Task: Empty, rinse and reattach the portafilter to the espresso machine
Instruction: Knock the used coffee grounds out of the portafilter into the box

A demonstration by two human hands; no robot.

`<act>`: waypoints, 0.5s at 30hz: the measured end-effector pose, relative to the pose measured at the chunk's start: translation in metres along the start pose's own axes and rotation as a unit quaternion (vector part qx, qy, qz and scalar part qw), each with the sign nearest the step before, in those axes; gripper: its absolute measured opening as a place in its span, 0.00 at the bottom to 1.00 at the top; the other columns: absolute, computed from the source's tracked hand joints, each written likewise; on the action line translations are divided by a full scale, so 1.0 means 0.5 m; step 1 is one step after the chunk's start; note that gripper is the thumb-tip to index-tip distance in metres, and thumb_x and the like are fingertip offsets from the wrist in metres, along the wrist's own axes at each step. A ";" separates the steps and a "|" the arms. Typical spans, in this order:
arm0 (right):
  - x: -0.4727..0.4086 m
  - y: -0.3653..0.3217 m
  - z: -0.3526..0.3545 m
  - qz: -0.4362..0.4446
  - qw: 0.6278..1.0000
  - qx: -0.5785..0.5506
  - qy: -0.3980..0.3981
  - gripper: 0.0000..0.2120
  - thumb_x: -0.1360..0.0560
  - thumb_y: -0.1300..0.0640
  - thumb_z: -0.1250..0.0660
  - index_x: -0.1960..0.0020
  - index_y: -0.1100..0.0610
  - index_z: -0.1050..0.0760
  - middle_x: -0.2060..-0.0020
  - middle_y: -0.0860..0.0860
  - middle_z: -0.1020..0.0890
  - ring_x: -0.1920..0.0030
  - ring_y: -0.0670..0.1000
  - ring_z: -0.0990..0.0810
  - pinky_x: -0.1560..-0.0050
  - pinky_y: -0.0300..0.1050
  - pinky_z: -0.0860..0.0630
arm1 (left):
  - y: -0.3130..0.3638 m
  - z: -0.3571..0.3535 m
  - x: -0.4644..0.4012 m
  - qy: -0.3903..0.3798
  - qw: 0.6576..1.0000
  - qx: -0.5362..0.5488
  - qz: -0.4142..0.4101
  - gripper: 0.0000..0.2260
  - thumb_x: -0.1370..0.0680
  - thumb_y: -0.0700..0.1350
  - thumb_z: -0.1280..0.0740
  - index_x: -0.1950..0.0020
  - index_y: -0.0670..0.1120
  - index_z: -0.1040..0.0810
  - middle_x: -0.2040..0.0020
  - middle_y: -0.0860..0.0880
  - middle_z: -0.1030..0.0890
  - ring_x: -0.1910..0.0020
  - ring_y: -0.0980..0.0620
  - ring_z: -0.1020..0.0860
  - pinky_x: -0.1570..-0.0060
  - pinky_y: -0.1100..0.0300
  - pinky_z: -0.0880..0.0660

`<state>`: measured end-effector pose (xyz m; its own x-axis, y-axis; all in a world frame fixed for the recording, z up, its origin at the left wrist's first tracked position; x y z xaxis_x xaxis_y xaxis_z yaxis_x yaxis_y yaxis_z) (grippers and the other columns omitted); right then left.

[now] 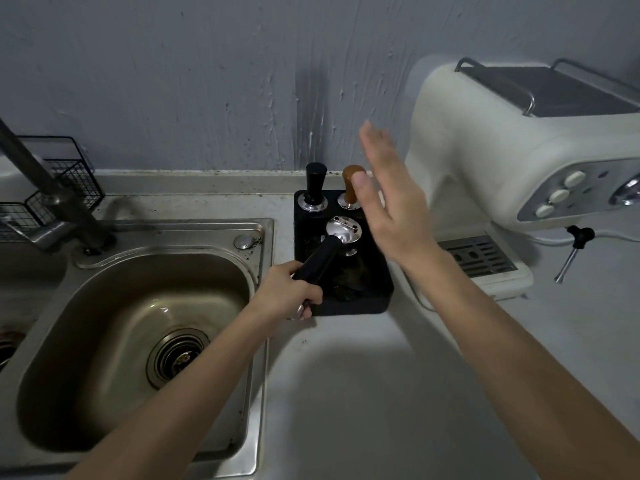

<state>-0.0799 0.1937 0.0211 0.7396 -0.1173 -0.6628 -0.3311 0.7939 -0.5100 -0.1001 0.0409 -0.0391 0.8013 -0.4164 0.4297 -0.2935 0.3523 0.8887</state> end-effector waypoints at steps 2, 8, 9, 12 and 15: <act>0.031 0.010 -0.038 -0.029 0.987 0.018 -0.158 0.23 0.20 0.54 0.46 0.28 0.61 0.41 0.28 0.51 0.38 0.26 0.50 0.45 0.25 0.41 0.51 | 0.008 -0.005 -0.001 0.010 1.000 0.019 -0.002 0.10 0.34 0.27 0.35 0.58 0.40 0.27 0.71 0.44 0.30 0.84 0.53 0.33 0.82 0.68 0.37; 0.015 0.036 -0.045 -0.017 0.968 0.025 -0.249 0.23 0.20 0.49 0.50 0.28 0.58 0.39 0.26 0.52 0.38 0.26 0.44 0.48 0.32 0.27 0.60 | 0.019 -0.011 -0.008 0.032 0.999 0.035 0.003 0.09 0.33 0.27 0.36 0.62 0.41 0.28 0.69 0.44 0.30 0.79 0.50 0.34 0.81 0.69 0.37; -0.001 0.031 -0.034 0.005 0.982 0.015 -0.188 0.24 0.21 0.49 0.50 0.28 0.59 0.40 0.27 0.53 0.38 0.27 0.44 0.47 0.32 0.26 0.60 | 0.020 -0.010 -0.009 0.031 0.999 0.035 0.001 0.09 0.33 0.28 0.36 0.61 0.41 0.28 0.69 0.44 0.30 0.80 0.50 0.34 0.81 0.68 0.37; 0.001 0.031 -0.026 0.016 0.991 -0.002 -0.130 0.24 0.20 0.51 0.49 0.28 0.61 0.41 0.27 0.52 0.39 0.26 0.48 0.47 0.26 0.35 0.54 | 0.021 -0.011 -0.008 0.032 0.999 0.026 -0.005 0.09 0.34 0.28 0.35 0.61 0.41 0.27 0.70 0.44 0.30 0.83 0.52 0.33 0.82 0.68 0.36; 0.060 0.044 -0.061 -0.032 0.924 0.074 -0.374 0.22 0.19 0.52 0.49 0.27 0.59 0.42 0.25 0.53 0.40 0.25 0.48 0.50 0.25 0.44 0.56 | 0.017 -0.011 -0.010 0.037 0.999 0.022 -0.006 0.09 0.35 0.28 0.35 0.65 0.41 0.28 0.75 0.46 0.31 0.84 0.53 0.33 0.82 0.68 0.37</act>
<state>-0.0828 0.1895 -0.0265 0.9713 0.2342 -0.0409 -0.2296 0.8792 -0.4175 -0.1036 0.0506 -0.0348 0.8406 -0.3573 0.4071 -0.3043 0.3104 0.9006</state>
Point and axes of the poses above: each hand's wrist, its own x-axis away from the middle knuckle, its own z-axis out of the back of the hand, y = z × x, the point moved 1 cm from there along -x, towards the middle knuckle
